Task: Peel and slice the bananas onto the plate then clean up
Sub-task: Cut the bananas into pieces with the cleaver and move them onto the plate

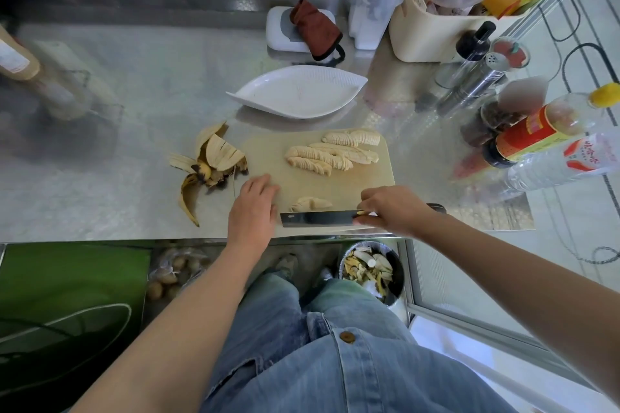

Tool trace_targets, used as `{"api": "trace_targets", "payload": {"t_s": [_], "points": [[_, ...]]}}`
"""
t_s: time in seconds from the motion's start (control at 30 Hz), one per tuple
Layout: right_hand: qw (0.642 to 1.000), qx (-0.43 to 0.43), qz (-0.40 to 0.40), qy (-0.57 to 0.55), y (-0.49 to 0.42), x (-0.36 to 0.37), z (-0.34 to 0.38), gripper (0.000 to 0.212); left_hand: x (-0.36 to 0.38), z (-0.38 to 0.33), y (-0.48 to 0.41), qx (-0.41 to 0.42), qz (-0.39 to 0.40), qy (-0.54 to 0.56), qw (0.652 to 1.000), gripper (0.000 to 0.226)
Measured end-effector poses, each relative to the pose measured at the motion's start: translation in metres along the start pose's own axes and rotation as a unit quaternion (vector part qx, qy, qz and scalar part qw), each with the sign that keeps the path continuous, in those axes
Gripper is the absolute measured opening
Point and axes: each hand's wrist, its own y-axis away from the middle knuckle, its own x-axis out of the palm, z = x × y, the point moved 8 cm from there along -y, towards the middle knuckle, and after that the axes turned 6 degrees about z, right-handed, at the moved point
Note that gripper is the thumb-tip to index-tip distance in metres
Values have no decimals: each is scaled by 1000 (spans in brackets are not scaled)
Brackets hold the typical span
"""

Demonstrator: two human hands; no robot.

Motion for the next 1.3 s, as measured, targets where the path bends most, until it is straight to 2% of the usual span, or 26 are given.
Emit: {"api": "trace_targets", "payload": {"t_s": [0.17,0.43,0.57,0.63,0.67,0.77,0.87,0.97,1.1,1.3], "points": [[1000,20,-11,20,-10,-6,4,35,3,2,-1,-18,13,44,999,42],[999,37,-25,22,-16,-13,-3,34,5,5,-2,-17,12,51,998,42],[993,43,-43,-98,-15,-15,-11,29,6,3,-1,-9,19,15,1000,47],[978,72,-63,-183,-10,-17,-23,19,4,-1,0,-2,2,9,1000,47],[971,89,-76,-210,-7,-17,-29,22,2,-2,1,-7,-13,6,1000,48],[965,127,-76,-215,7,-10,-46,33,-2,-5,5,-22,-52,5,998,40],[966,153,-67,-200,20,3,-61,30,3,-10,8,-3,-43,5,999,22],[971,149,-61,-177,22,10,-64,27,13,-6,8,-40,5,16,999,24],[976,137,-46,-161,13,14,-62,27,15,-3,7,-69,15,25,997,31],[971,87,-6,-225,-8,22,-46,18,17,-2,1,-111,18,26,993,40]]}}
